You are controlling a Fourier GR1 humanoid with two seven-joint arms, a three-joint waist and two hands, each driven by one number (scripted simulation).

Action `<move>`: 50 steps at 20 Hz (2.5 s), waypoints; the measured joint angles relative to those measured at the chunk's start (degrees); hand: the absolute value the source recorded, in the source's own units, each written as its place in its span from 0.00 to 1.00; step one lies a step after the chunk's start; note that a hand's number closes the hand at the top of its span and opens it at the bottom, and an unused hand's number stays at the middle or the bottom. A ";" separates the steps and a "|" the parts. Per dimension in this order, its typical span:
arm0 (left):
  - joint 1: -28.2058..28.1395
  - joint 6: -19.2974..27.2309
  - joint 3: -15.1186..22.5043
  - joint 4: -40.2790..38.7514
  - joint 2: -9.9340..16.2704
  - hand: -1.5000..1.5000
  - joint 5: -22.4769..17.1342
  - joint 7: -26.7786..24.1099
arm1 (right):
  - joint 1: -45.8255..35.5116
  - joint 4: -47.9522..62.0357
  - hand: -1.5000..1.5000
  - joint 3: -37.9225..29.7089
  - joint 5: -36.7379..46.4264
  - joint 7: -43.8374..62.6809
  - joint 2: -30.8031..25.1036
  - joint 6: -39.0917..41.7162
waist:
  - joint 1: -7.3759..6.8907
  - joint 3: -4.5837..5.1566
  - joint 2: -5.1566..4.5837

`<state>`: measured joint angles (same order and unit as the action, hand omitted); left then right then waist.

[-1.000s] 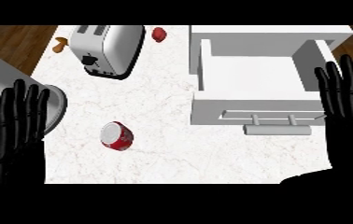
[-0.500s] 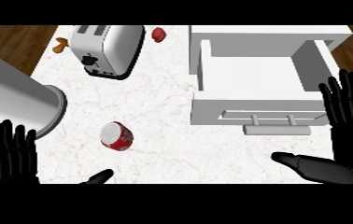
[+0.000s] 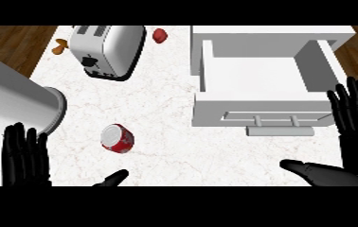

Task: Pick up the can, place it into the drawer and close the drawer

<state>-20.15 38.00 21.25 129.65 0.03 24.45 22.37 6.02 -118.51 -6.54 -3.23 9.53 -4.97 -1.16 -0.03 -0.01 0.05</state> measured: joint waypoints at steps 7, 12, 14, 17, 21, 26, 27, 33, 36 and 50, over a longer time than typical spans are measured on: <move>2.25 4.44 2.06 -6.80 0.12 0.00 -1.27 -0.77 | 0.00 -0.60 0.00 -0.64 0.42 0.23 0.14 0.15 | 0.03 0.00 -0.02; 2.45 7.26 1.63 -13.91 0.03 0.00 -5.68 -6.43 | 0.76 -0.25 0.00 -4.27 -2.77 -0.81 -1.66 2.67 | 0.07 0.03 -0.01; 3.57 8.86 1.95 -17.11 0.01 0.00 -6.95 -8.23 | 1.28 -0.84 0.00 -4.04 -2.37 -1.02 -1.28 2.82 | 0.11 0.02 -0.02; 3.62 9.93 1.45 -20.95 0.10 0.00 -10.08 -12.14 | 2.35 -3.36 0.00 -4.39 -3.23 0.39 -1.16 3.26 | 0.12 0.04 0.00; 5.38 11.68 0.11 -27.75 0.03 0.00 -15.39 -18.31 | 1.54 -4.10 0.00 -5.15 -3.46 1.92 -1.40 3.21 | 0.10 0.03 -0.02; 4.93 12.91 -0.83 -34.57 0.00 0.00 -24.24 -28.59 | 2.42 -5.31 0.00 -6.02 -3.93 2.48 -1.05 3.68 | 0.06 0.04 -0.01; 5.44 12.81 -1.54 -35.52 0.00 0.00 -25.29 -29.40 | 2.63 -6.24 0.00 -6.15 -4.13 3.26 -1.08 3.77 | 0.07 0.04 -0.02; 6.09 9.58 -4.78 -43.53 -0.01 0.00 -34.11 -39.10 | 3.70 -5.99 0.00 -7.95 -5.08 1.91 -1.04 5.39 | 0.08 0.04 -0.01; 7.30 6.63 -7.90 -48.55 -0.01 0.00 -37.02 -43.20 | 4.14 -7.86 0.00 -7.08 -4.18 2.95 -0.21 5.06 | 0.11 0.04 -0.02; 17.63 1.20 -14.36 -69.98 0.17 0.00 -50.91 -57.27 | 3.30 -9.24 0.00 -7.96 -3.10 5.17 0.50 5.99 | 0.17 0.03 -0.05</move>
<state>-2.52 39.20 6.89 59.67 0.20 -26.46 -34.90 9.32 -127.75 -14.50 -6.33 14.70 -4.47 4.83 0.15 0.02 0.00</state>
